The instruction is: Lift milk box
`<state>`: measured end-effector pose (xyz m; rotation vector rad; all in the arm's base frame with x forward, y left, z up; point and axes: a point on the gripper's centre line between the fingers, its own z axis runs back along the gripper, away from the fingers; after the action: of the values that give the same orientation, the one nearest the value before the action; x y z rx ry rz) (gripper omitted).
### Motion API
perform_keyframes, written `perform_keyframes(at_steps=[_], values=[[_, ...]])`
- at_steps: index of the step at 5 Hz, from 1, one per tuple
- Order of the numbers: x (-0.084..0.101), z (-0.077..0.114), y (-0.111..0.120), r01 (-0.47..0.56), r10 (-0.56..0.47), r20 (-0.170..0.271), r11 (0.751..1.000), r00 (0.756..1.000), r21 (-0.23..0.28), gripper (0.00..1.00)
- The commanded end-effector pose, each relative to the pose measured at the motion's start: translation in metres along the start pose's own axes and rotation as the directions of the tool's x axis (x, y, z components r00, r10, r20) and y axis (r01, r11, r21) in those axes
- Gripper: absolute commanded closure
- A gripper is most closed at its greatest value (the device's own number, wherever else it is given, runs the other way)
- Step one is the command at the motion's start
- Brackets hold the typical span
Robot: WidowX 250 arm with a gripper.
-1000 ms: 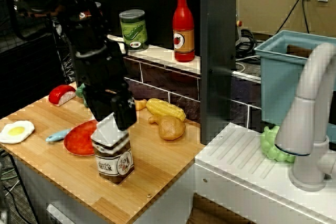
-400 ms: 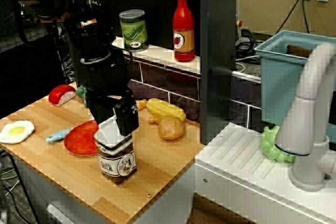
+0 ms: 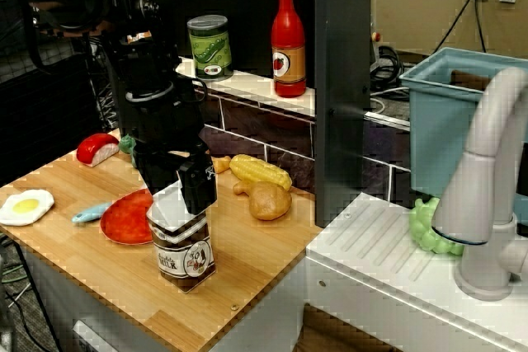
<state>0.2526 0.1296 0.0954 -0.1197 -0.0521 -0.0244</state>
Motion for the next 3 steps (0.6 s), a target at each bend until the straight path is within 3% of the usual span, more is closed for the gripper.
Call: perform_keyframes(at_steps=[1, 2, 3], values=[[0.0024, -0.0028, 0.0105, -0.008, 0.008, 0.004, 1.000, 1.000, 0.026, 0.00], [0.0030, -0.0074, 0.0138, -0.009, 0.009, -0.001, 1.000, 1.000, 0.023, 0.00], [0.0036, -0.0095, 0.0152, -0.019, 0.019, -0.004, 1.000, 1.000, 0.014, 1.00]])
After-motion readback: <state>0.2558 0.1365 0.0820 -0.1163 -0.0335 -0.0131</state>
